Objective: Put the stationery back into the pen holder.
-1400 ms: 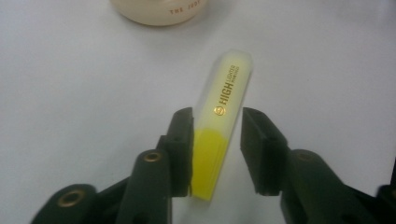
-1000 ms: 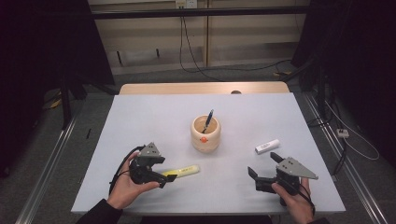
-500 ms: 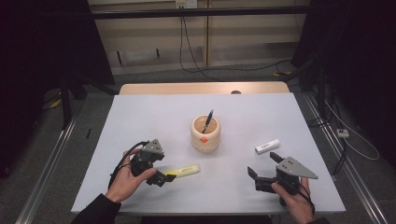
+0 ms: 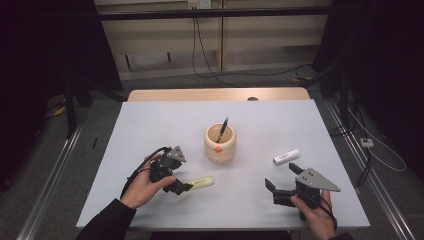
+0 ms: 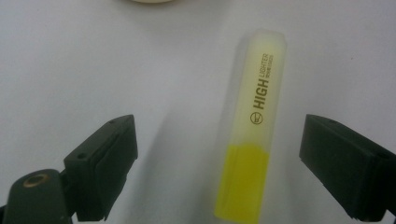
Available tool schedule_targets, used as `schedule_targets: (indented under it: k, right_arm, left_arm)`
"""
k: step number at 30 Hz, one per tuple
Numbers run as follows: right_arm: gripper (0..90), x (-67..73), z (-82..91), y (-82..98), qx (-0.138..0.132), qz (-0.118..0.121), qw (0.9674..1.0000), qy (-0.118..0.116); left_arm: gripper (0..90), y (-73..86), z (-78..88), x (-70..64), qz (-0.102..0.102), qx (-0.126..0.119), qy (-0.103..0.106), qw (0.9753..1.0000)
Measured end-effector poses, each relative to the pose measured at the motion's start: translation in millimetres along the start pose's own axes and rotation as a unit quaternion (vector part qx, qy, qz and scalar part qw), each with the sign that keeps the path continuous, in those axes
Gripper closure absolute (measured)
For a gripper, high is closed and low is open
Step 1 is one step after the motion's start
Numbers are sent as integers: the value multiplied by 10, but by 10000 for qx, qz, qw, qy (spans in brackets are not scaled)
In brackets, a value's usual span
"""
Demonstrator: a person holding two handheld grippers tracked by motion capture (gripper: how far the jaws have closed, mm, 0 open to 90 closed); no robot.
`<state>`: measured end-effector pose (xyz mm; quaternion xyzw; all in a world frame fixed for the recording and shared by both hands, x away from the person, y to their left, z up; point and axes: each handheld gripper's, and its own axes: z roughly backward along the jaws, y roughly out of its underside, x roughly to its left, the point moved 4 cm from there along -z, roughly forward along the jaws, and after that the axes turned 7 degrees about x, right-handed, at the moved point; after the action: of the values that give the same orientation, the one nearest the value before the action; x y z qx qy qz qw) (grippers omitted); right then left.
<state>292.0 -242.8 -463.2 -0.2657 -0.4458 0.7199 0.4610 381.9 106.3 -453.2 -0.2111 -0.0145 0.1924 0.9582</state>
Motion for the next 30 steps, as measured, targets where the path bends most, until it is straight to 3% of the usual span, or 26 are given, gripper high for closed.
schedule_targets:
  k: [3, 5, 10, 12, 16, 19, 21, 25, 30]
  right_arm:
    - [29, -2, 1, 0, 0, -4, 10000, 6]
    - [29, -3, 1, 1, 2, 0, 10000, 4]
    - [29, -3, 1, 0, 0, 7, 10000, -4]
    - [29, 0, 3, 0, -2, 6, 10000, -3]
    - [29, -2, 2, 0, 2, 5, 10000, 0]
    - [29, -1, 1, 0, 4, 8, 10000, -7]
    - [30, -2, 2, 0, -2, 8, 10000, -5]
    - [30, 1, 3, 0, 0, 10, 10000, -6]
    - [30, 0, 4, -2, -8, 8, 10000, -11]
  left_arm:
    - [114, 13, 4, 8, -15, 60, -45, 10000]
    - [114, 24, 7, -9, 67, 43, 105, 9999]
    - [118, 37, -31, -85, -198, 363, 33, 9991]
    - [175, 41, -23, -93, -275, 415, 27, 9988]
    - [311, 60, 1, -84, -215, 500, 36, 9985]
    - [368, 58, 15, -102, -330, 434, -144, 9984]
    - [419, 65, -1, -119, -377, 502, 50, 9980]
    - [516, 101, -71, -106, -389, 708, 171, 9966]
    - [576, 102, -71, -84, -408, 699, 217, 9965]
